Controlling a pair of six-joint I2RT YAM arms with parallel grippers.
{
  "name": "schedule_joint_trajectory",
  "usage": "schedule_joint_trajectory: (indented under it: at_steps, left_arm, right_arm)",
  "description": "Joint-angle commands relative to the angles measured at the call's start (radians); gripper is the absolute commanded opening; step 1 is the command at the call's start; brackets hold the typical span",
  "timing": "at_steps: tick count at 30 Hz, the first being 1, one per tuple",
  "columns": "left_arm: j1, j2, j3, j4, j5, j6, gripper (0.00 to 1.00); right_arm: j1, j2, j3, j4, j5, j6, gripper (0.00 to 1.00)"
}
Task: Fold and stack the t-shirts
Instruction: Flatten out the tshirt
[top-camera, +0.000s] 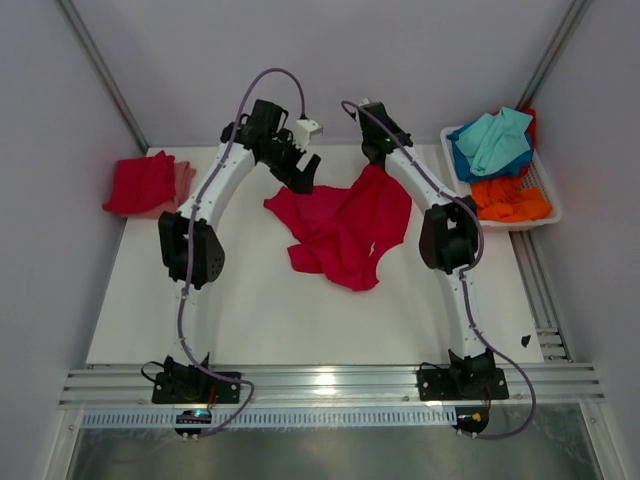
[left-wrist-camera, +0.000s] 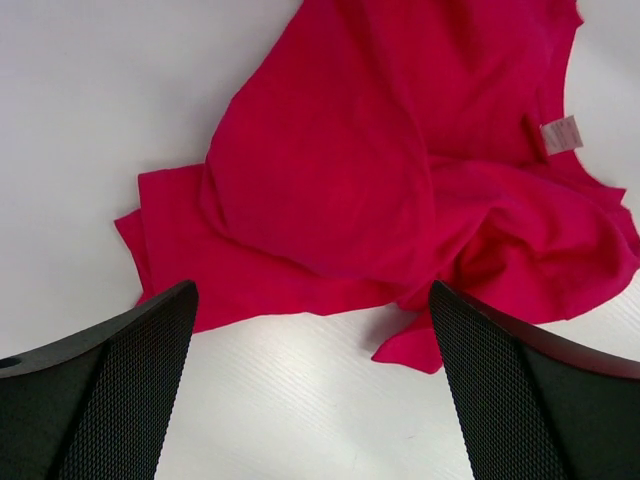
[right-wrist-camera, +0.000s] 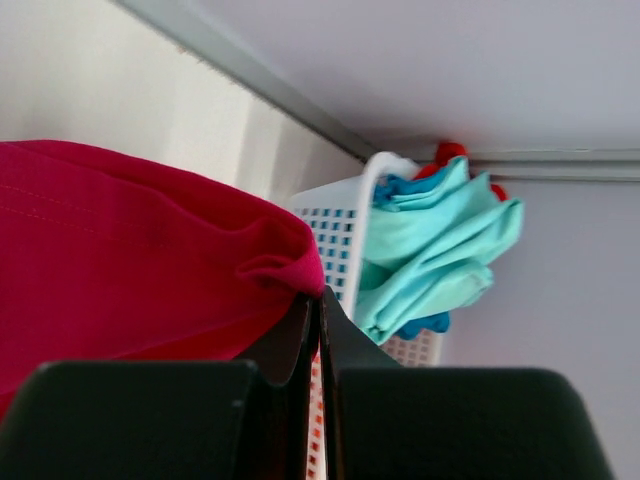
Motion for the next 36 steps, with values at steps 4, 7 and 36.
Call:
schedule_joint_trajectory:
  at_steps: [4,7,36]
  left_arm:
    - [-0.010,0.027,-0.024,0.037,-0.061,0.028,0.99]
    - [-0.001,0.042,-0.033,0.017,-0.055,0.042,0.99]
    - [0.019,0.088,-0.119,0.066,-0.237,0.254,0.99]
  right_arm:
    - [-0.011,-0.213,0.025,0.173,0.069,-0.142,0.03]
    - [-0.014,-0.244,0.023,0.205,0.079,-0.187,0.03]
    - [-0.034,-0.218,0.045,0.280,0.105,-0.267,0.03]
